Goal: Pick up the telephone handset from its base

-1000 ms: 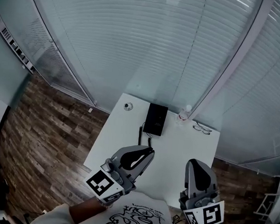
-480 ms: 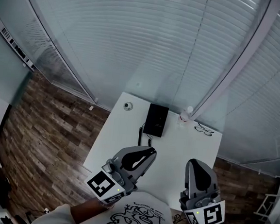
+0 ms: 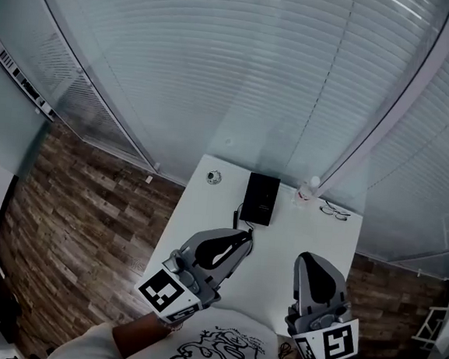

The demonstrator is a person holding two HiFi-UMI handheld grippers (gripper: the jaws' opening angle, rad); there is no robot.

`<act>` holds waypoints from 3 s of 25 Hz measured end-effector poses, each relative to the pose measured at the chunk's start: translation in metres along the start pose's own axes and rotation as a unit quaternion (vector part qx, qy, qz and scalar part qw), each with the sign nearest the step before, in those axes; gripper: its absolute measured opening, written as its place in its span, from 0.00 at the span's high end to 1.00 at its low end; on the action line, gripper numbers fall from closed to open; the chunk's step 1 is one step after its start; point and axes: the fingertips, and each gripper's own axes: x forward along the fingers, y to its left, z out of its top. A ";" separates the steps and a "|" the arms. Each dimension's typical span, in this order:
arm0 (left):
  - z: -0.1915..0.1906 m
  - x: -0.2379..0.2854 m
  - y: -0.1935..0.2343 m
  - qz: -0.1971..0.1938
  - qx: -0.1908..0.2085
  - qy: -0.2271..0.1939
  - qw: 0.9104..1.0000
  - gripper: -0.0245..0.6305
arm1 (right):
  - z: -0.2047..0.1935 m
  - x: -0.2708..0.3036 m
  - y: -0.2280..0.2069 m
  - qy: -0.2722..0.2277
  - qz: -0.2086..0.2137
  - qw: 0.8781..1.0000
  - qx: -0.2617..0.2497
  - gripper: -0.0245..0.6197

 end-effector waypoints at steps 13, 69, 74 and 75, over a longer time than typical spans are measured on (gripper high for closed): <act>-0.021 -0.016 0.004 -0.003 -0.021 0.021 1.000 0.93 | -0.018 -0.003 0.016 0.024 -0.010 1.000 0.015 0.95; -0.328 0.080 0.211 0.095 -0.123 0.212 0.965 0.80 | -0.262 0.109 -0.070 0.195 0.000 0.979 0.064 0.95; -0.361 0.095 0.235 0.105 -0.138 0.226 0.959 0.76 | -0.284 0.113 -0.076 0.205 0.000 0.976 0.075 0.94; -0.367 0.098 0.239 0.107 -0.141 0.230 0.957 0.76 | -0.288 0.114 -0.076 0.207 0.001 0.975 0.077 0.95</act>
